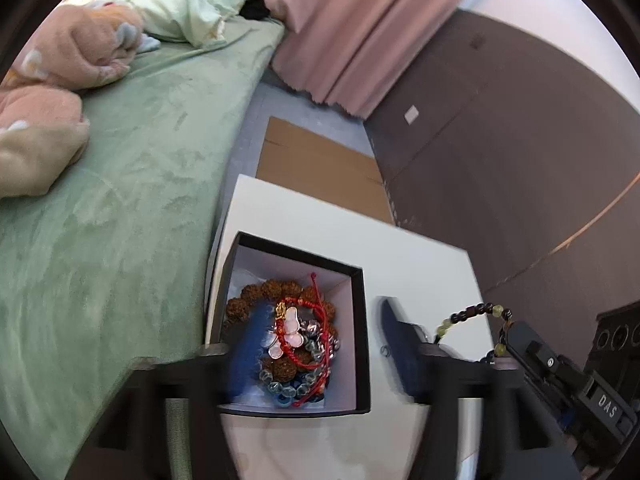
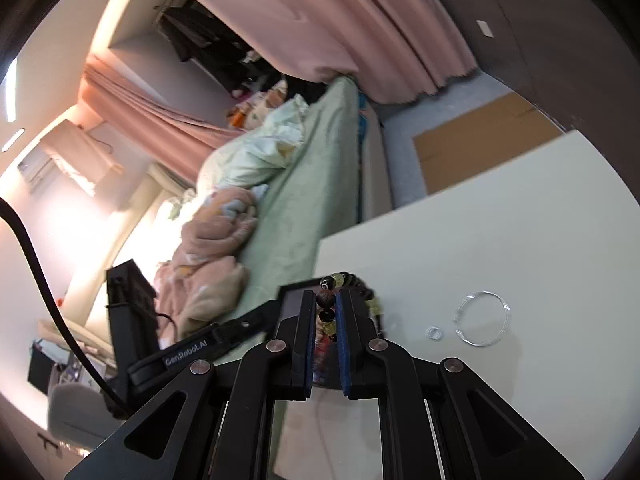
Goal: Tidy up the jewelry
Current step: 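Carry the bead bracelet into the black box with the right gripper and open it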
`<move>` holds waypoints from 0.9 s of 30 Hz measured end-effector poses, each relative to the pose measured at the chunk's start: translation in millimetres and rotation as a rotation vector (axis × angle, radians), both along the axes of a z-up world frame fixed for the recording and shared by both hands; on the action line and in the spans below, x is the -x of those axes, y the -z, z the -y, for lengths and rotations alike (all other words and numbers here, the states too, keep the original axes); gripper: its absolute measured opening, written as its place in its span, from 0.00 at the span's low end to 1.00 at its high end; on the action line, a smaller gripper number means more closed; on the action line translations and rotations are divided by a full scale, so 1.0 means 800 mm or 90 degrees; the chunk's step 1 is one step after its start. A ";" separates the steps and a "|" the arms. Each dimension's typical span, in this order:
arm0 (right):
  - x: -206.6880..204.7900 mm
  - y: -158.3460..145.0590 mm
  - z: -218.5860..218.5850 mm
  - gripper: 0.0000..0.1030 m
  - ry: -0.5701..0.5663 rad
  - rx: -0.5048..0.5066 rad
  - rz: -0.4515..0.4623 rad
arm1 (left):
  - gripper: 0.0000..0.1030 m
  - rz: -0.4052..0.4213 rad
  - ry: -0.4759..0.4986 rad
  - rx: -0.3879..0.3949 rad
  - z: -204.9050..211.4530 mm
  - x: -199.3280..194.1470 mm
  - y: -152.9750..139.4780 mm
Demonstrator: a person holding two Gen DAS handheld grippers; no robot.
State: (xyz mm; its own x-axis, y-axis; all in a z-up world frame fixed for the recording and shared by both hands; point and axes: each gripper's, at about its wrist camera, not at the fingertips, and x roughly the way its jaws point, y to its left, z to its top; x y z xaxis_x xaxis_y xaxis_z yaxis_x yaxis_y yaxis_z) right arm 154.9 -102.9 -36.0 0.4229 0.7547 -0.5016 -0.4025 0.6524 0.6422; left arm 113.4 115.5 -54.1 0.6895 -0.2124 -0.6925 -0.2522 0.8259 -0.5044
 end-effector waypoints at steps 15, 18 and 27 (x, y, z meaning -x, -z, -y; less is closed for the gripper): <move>0.000 0.004 -0.055 0.11 -0.039 -0.035 0.011 | 0.73 0.028 -0.063 -0.009 -0.041 0.025 -0.021; -0.001 0.010 -0.067 0.11 -0.043 -0.029 0.007 | 0.73 0.028 -0.071 -0.007 -0.049 0.027 -0.021; -0.006 0.026 -0.101 0.21 -0.052 0.024 -0.012 | 0.73 0.028 -0.097 0.000 -0.068 0.030 -0.020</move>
